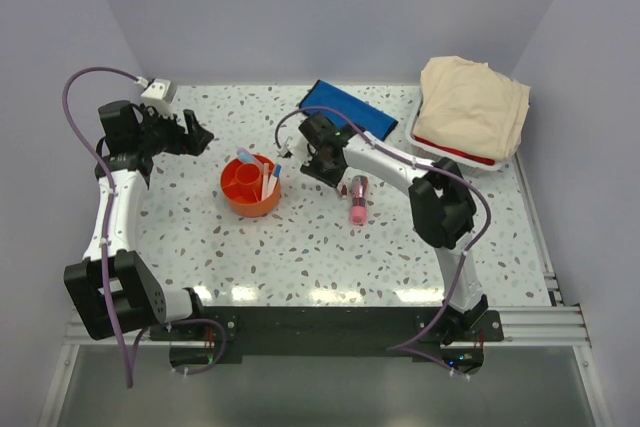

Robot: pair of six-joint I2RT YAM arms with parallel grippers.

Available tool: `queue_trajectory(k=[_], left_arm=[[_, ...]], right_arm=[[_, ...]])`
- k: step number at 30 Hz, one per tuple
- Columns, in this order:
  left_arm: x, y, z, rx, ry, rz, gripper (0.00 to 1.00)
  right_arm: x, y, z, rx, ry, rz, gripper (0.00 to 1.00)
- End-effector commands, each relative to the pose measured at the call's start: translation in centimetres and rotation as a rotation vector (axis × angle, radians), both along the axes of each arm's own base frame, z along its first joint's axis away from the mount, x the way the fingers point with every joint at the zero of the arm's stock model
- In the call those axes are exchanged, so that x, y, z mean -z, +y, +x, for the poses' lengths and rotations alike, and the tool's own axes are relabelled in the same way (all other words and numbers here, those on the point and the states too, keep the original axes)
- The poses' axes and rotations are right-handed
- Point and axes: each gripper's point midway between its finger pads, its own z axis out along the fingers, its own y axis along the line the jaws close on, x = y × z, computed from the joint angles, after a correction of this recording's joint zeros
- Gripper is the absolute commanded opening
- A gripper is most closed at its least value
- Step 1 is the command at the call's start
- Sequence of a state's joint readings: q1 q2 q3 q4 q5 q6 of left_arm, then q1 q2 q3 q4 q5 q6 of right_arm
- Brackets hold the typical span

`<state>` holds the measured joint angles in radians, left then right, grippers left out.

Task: Sort the stationery into containers
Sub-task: Pick up the stationery from the center of the board, then place the stationery in the storage box.

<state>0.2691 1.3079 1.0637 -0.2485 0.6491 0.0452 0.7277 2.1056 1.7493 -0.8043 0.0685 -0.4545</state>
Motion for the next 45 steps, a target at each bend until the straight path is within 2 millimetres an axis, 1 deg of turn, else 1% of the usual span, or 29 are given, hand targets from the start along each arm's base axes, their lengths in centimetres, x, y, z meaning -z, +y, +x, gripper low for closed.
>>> queue_trajectory(k=[1, 2, 5, 6, 8, 9, 11, 12, 13, 14, 15, 16, 17, 19, 20, 22, 23, 24, 26, 27, 29, 31, 32, 34, 37, 39, 40, 43, 45], left_arm=[[-0.9, 0.2, 0.9, 0.004, -0.051, -0.01, 0.88], [-0.8, 0.4, 0.9, 0.0, -0.051, -0.007, 0.88], [-0.6, 0.7, 0.9, -0.016, -0.046, 0.005, 0.88], [-0.4, 0.7, 0.9, -0.017, -0.041, 0.005, 0.88], [-0.3, 0.8, 0.8, -0.028, -0.039, 0.002, 0.88], [0.0, 0.8, 0.7, -0.032, -0.033, 0.001, 0.88], [0.2, 0.9, 0.5, -0.042, -0.026, 0.004, 0.88], [0.4, 1.0, 0.4, -0.049, -0.021, 0.007, 0.88], [0.5, 1.1, 0.3, -0.055, -0.018, 0.012, 0.88], [0.7, 1.3, 0.2, -0.066, -0.014, 0.023, 0.88], [1.0, 1.5, 0.1, -0.073, -0.007, 0.029, 0.88], [0.9, 1.6, 0.0, -0.08, -0.009, 0.036, 0.88], [1.0, 2.0, 0.0, -0.1, -0.004, 0.049, 0.88], [1.2, 2.4, -0.2, -0.121, -0.002, 0.065, 0.88], [1.4, 2.8, -0.2, -0.143, 0.002, 0.07, 0.88], [1.9, 3.0, -0.4, -0.155, 0.017, 0.069, 0.89], [2.4, 3.1, -0.6, -0.158, 0.034, 0.067, 0.89], [3.0, 3.0, -0.9, -0.156, 0.052, 0.064, 0.89], [4.2, 3.2, -1.3, -0.16, 0.087, 0.072, 0.89], [5.1, 3.2, -1.6, -0.164, 0.108, 0.073, 0.88], [6.1, 3.5, -1.8, -0.174, 0.126, 0.078, 0.88], [6.7, 3.6, -1.9, -0.176, 0.149, 0.079, 0.88], [6.8, 3.6, -2.0, -0.172, 0.158, 0.08, 0.88], [6.6, 3.7, -2.1, -0.171, 0.154, 0.087, 0.88], [6.6, 3.7, -2.3, -0.163, 0.154, 0.102, 0.88], [6.7, 3.7, -2.5, -0.158, 0.157, 0.111, 0.88], [7.0, 3.6, -2.7, -0.157, 0.166, 0.109, 0.88], [7.2, 3.5, -2.9, -0.154, 0.173, 0.104, 0.88], [7.2, 3.5, -3.0, -0.155, 0.175, 0.099, 0.88]], right_arm=[[-7.6, 0.9, 0.4, -0.021, -0.111, 0.081, 0.27], [-8.7, 1.0, 0.4, -0.023, -0.123, 0.099, 0.27], [-11.6, 2.2, -0.1, -0.056, -0.151, 0.167, 0.27], [-13.1, 2.7, 0.0, -0.068, -0.178, 0.2, 0.27], [-14.4, 3.9, -0.7, -0.114, -0.17, 0.248, 0.27], [-15.4, 4.7, -0.6, -0.135, -0.185, 0.269, 0.27], [-16.0, 6.4, -1.6, -0.18, -0.173, 0.301, 0.28], [-16.9, 7.3, -1.6, -0.194, -0.184, 0.325, 0.28], [-16.6, 8.0, -1.8, -0.202, -0.176, 0.326, 0.28], [-16.7, 9.1, -2.6, -0.227, -0.165, 0.342, 0.28], [-17.3, 9.8, -3.0, -0.238, -0.161, 0.367, 0.28], [-16.8, 10.5, -3.4, -0.25, -0.145, 0.371, 0.28], [-16.9, 11.5, -4.4, -0.278, -0.128, 0.385, 0.28], [-16.7, 12.6, -5.5, -0.306, -0.105, 0.398, 0.28], [-16.2, 13.5, -6.5, -0.336, -0.082, 0.402, 0.28], [-15.8, 14.3, -7.8, -0.364, -0.048, 0.411, 0.27], [-15.2, 14.8, -8.5, -0.378, -0.032, 0.405, 0.27], [-15.1, 15.2, -9.0, -0.385, -0.015, 0.413, 0.27], [-14.5, 15.8, -9.7, -0.391, 0.002, 0.411, 0.27], [-14.0, 16.1, -9.9, -0.387, 0.015, 0.41, 0.27], [-13.5, 16.8, -10.4, -0.388, 0.024, 0.41, 0.26], [-12.4, 17.5, -10.3, -0.377, 0.031, 0.395, 0.26], [-12.1, 17.9, -10.5, -0.372, 0.033, 0.393, 0.25], [-11.2, 18.7, -10.3, -0.358, 0.02, 0.378, 0.25], [-10.5, 19.7, -10.3, -0.351, 0.006, 0.367, 0.25], [-10.1, 20.0, -10.1, -0.346, -0.003, 0.36, 0.25], [-9.4, 20.2, -10.0, -0.339, 0.003, 0.351, 0.25], [-8.7, 20.4, -9.7, -0.314, 0.003, 0.346, 0.25], [-8.5, 20.4, -9.4, -0.3, -0.006, 0.342, 0.25]])
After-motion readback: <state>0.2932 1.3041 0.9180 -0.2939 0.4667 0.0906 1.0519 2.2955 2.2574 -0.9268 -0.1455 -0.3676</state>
